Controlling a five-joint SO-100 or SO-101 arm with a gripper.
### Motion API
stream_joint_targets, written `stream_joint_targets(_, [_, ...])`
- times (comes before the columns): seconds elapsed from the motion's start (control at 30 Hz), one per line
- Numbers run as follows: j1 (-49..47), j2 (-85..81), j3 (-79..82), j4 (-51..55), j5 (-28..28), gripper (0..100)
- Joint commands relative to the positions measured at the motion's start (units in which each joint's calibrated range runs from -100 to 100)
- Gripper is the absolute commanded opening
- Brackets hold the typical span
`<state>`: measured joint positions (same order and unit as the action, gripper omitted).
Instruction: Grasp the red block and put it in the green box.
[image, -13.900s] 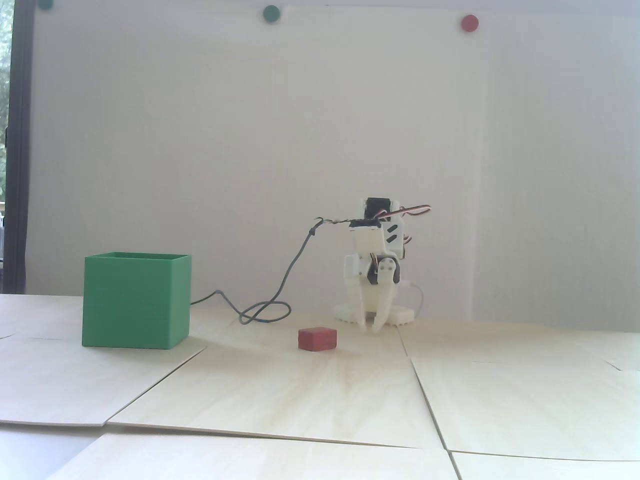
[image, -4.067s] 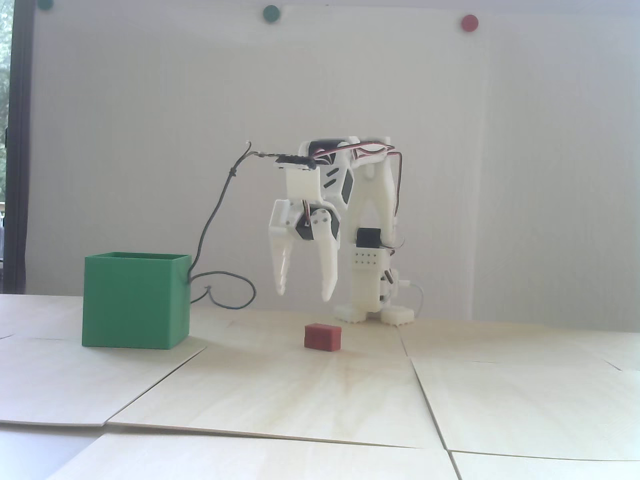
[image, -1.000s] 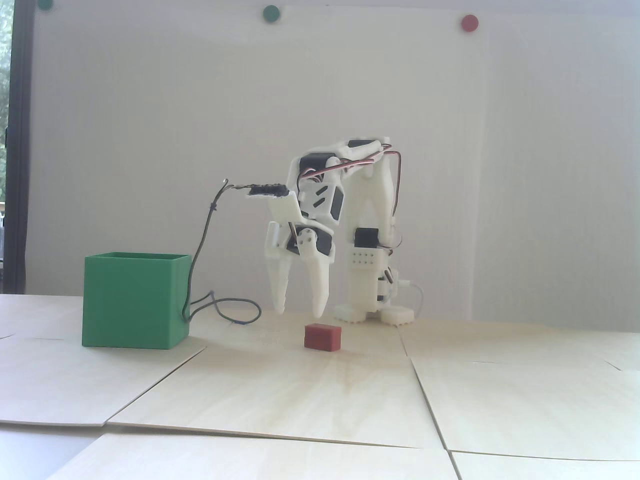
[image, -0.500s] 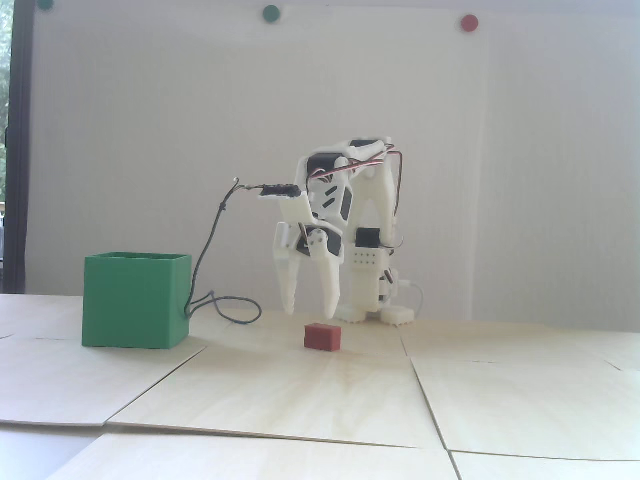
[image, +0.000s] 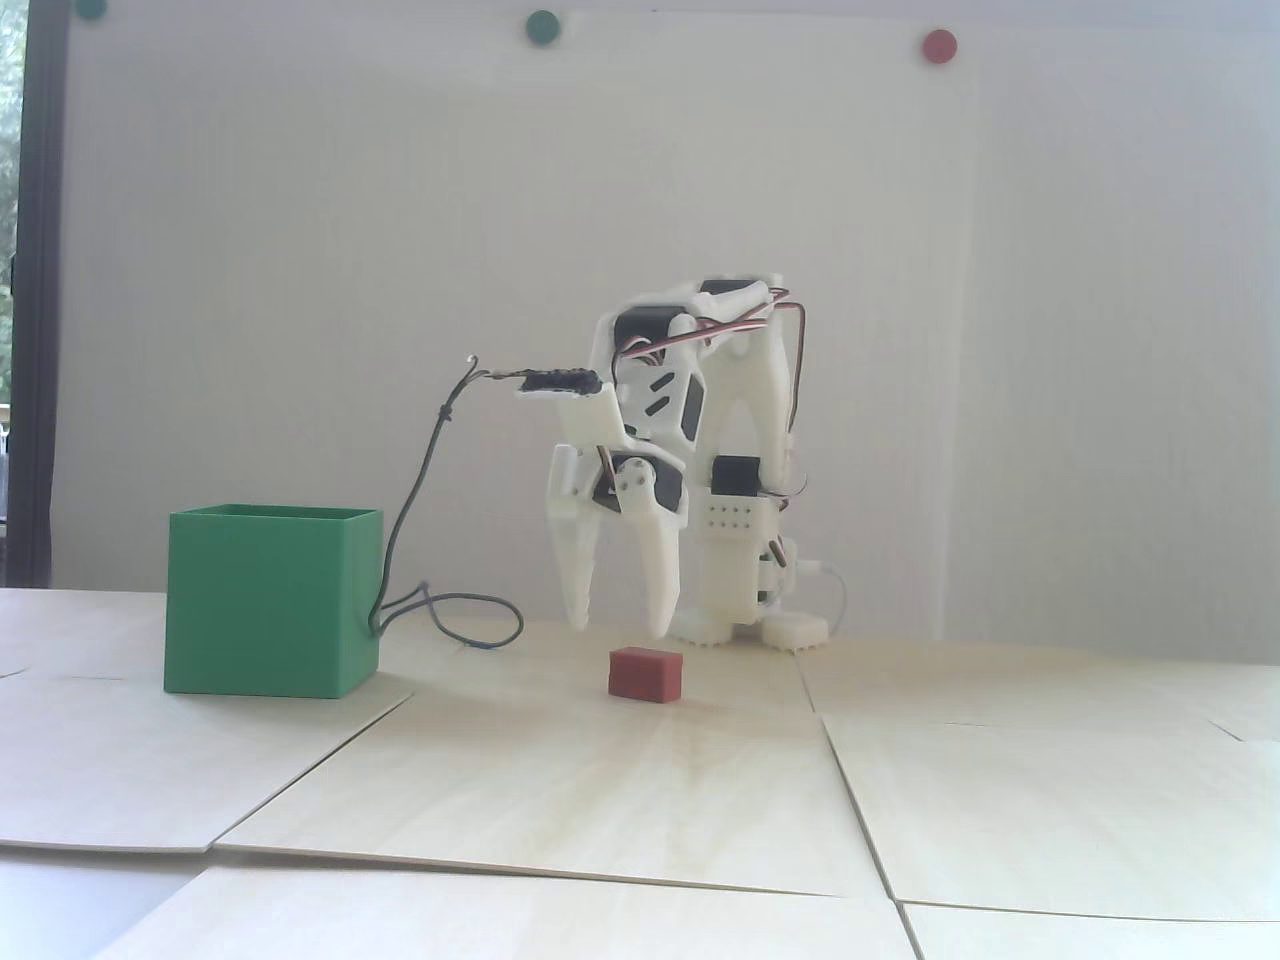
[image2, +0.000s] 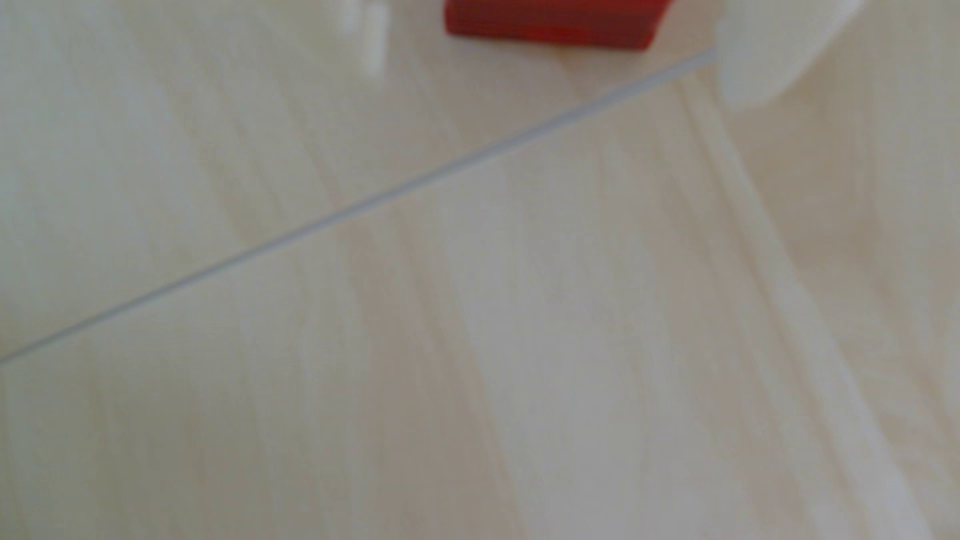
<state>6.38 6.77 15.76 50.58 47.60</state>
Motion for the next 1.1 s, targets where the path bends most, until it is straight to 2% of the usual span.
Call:
stream_joint_targets(0.0, [0.09,-0.80,-0.32,0.09,0.24,23])
stream_joint_targets(0.27, [-0.47,-0.88,-0.32,4.14,0.29,23])
stream_joint_targets(1.07, [-0.31,0.30,-0.23,4.06,0.29,23])
